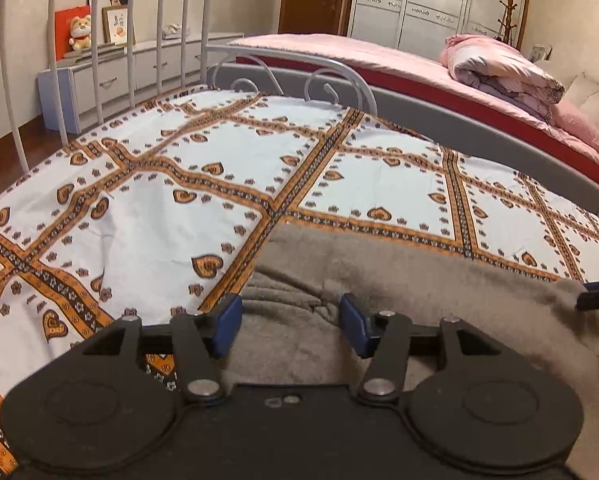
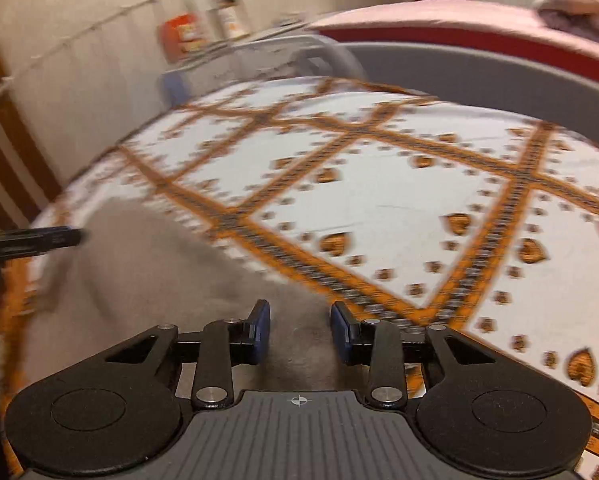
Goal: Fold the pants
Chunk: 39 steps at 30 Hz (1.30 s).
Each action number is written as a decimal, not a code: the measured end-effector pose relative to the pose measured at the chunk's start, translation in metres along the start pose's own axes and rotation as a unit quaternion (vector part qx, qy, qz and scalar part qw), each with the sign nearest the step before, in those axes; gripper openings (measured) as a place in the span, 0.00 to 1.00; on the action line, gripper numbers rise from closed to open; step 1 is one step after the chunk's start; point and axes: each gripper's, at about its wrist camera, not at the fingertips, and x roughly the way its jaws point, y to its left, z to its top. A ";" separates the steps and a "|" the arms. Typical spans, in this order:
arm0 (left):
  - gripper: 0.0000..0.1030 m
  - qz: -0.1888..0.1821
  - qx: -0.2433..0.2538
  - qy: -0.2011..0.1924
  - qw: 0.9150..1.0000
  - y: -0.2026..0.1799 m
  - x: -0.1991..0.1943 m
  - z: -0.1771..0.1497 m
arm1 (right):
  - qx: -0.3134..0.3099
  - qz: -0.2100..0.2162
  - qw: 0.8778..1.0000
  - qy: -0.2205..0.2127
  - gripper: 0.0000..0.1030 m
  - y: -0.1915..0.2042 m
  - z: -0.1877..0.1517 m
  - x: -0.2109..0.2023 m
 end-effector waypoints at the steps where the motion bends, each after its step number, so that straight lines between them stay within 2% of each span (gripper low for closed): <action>1: 0.46 0.000 -0.002 0.001 1.000 0.001 0.001 0.000 | -0.014 0.008 1.000 0.008 0.35 0.003 0.000 -0.001; 4: 0.48 -0.002 -0.010 0.002 1.000 0.003 0.002 -0.001 | -0.035 0.011 0.999 0.026 0.35 0.007 0.000 0.005; 5: 0.52 0.001 -0.011 0.002 1.000 0.003 0.002 -0.001 | -0.036 0.008 0.999 0.031 0.35 0.008 -0.001 0.008; 8: 0.53 0.015 -0.006 -0.004 1.000 0.002 -0.001 0.001 | -0.029 -0.004 0.999 0.023 0.34 0.010 -0.003 0.014; 10: 0.55 0.028 0.008 -0.004 1.000 -0.003 -0.001 0.001 | -0.074 -0.040 0.996 0.013 0.21 0.026 -0.007 0.015; 11: 0.54 0.030 0.011 -0.005 0.999 -0.004 -0.001 0.001 | -0.092 -0.062 0.994 0.006 0.20 0.033 -0.008 0.015; 13: 0.54 0.033 0.019 -0.009 0.999 -0.007 -0.002 0.001 | -0.101 -0.102 0.989 -0.024 0.09 0.041 -0.004 0.007; 15: 0.57 0.035 0.027 -0.005 0.999 -0.008 0.001 -0.001 | -0.097 -0.119 0.987 -0.039 0.08 0.043 0.001 0.004; 16: 0.59 0.036 0.030 -0.002 0.999 -0.007 0.004 -0.002 | -0.101 -0.123 0.987 -0.031 0.08 0.043 0.000 0.007; 18: 0.68 0.041 0.028 0.000 0.999 -0.006 0.009 -0.004 | -0.086 -0.127 0.988 0.011 0.08 0.033 -0.008 0.027; 20: 0.71 0.044 0.027 -0.002 0.999 -0.004 0.010 -0.005 | -0.095 -0.144 0.985 0.006 0.08 0.031 -0.016 0.036; 22: 0.70 0.045 0.024 -0.009 0.999 -0.002 0.005 -0.004 | -0.081 -0.159 0.984 -0.008 0.12 0.033 -0.011 0.032; 24: 0.59 0.043 0.021 -0.022 0.999 -0.004 -0.007 -0.002 | -0.053 -0.157 0.985 -0.047 0.13 0.035 -0.007 0.006; 27: 0.59 0.028 0.026 -0.052 0.998 -0.012 -0.033 0.001 | -0.026 -0.170 0.980 -0.096 0.13 0.033 -0.019 -0.049; 31: 0.62 -0.011 0.058 -0.043 0.997 -0.039 -0.038 -0.002 | 0.017 -0.197 0.976 -0.095 0.13 0.015 -0.062 -0.109; 33: 0.64 -0.015 0.091 -0.008 0.996 -0.054 -0.025 -0.010 | 0.050 -0.200 0.976 -0.066 0.13 -0.002 -0.090 -0.121; 35: 0.65 0.000 0.111 0.032 0.993 -0.059 -0.004 -0.021 | 0.072 -0.240 0.968 -0.015 0.13 -0.019 -0.112 -0.119; 37: 0.66 0.020 0.147 0.024 0.989 -0.063 0.001 -0.028 | 0.102 -0.259 0.960 -0.038 0.13 -0.037 -0.126 -0.141; 39: 0.65 0.025 0.138 0.014 0.990 -0.064 -0.008 -0.024 | 0.148 -0.312 0.937 -0.061 0.14 -0.050 -0.132 -0.177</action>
